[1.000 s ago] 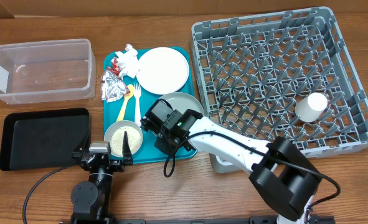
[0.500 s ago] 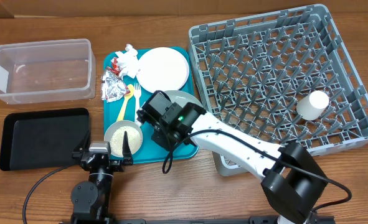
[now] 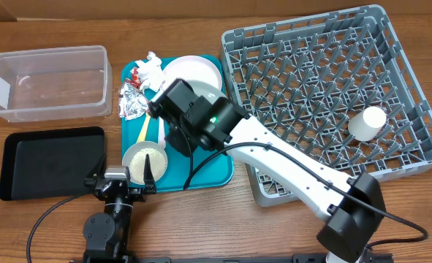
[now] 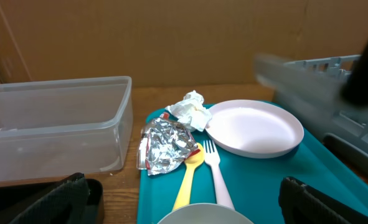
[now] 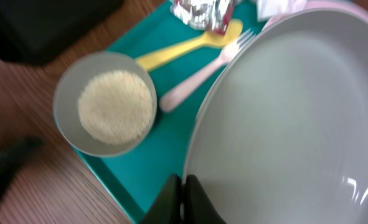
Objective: Sort waste into correct bins and load items into the dishwasher rack
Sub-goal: 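Grasp the grey bowl's edge with the right gripper and lift, then carry the grey bowl to the rack's back and stand it upright, then move the right gripper to the white plate and grasp its edge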
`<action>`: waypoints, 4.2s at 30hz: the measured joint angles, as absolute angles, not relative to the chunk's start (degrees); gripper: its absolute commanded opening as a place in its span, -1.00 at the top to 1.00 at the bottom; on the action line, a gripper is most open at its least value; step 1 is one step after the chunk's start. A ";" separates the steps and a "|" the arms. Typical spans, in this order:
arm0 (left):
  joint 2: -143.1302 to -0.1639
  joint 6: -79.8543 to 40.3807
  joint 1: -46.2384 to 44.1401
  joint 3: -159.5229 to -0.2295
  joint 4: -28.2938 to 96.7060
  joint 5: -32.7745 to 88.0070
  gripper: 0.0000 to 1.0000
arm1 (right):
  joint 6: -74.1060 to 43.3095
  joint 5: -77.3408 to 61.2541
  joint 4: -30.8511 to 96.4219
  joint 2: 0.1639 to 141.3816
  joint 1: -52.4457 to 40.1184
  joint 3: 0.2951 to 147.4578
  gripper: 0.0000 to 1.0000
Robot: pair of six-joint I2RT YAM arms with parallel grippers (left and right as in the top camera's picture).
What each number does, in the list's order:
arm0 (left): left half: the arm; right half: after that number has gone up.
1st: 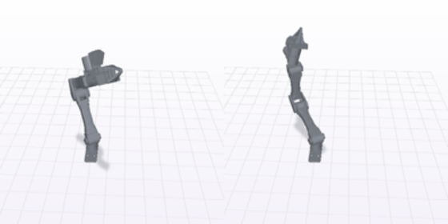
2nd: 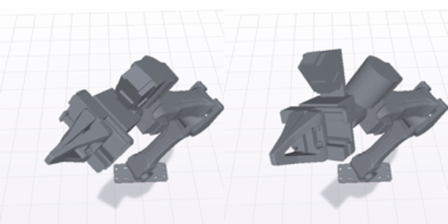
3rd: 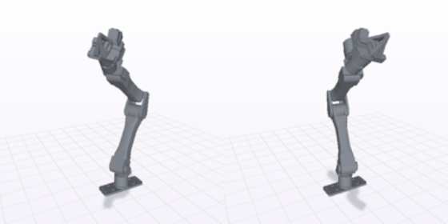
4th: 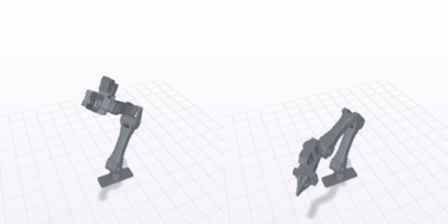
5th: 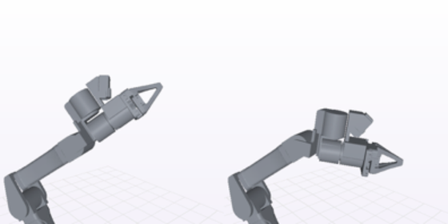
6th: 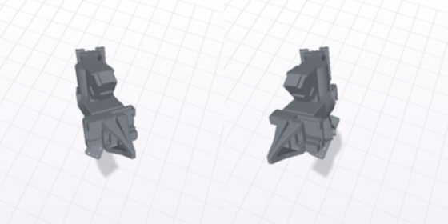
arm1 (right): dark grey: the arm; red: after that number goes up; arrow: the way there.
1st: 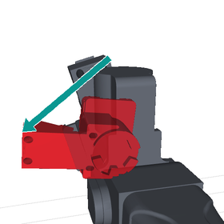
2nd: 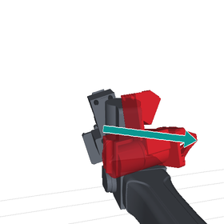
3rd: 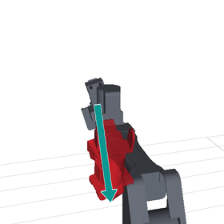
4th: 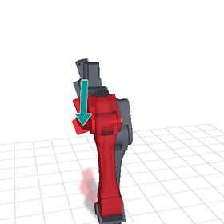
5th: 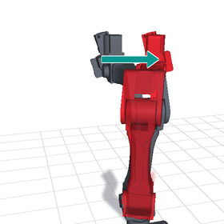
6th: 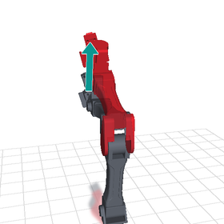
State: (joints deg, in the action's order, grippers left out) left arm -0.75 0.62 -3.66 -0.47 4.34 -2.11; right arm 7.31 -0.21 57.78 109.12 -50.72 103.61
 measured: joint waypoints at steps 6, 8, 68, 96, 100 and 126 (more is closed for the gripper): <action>-0.75 0.62 -3.66 -0.47 4.38 -2.11 -1.00 | 6.28 -3.88 64.36 109.12 -49.69 115.04 0.92; -0.75 0.62 -3.66 -0.47 4.36 -2.11 -1.00 | 6.15 -6.37 66.98 109.12 -47.97 119.42 0.92; -0.75 0.62 -3.66 -0.47 4.34 -2.09 -1.00 | 53.01 -60.10 90.67 119.74 15.92 118.10 0.92; -0.75 0.62 -3.66 -0.47 4.36 -2.11 -1.00 | 51.00 -63.31 85.89 119.77 15.92 115.57 0.92; -0.75 0.62 -3.66 -0.47 4.36 -2.11 -1.00 | 50.78 -62.89 85.67 119.77 15.92 114.74 0.42; -0.75 0.62 -3.66 -0.47 4.36 -2.11 -1.00 | 38.79 -59.68 85.36 113.01 2.59 120.62 0.09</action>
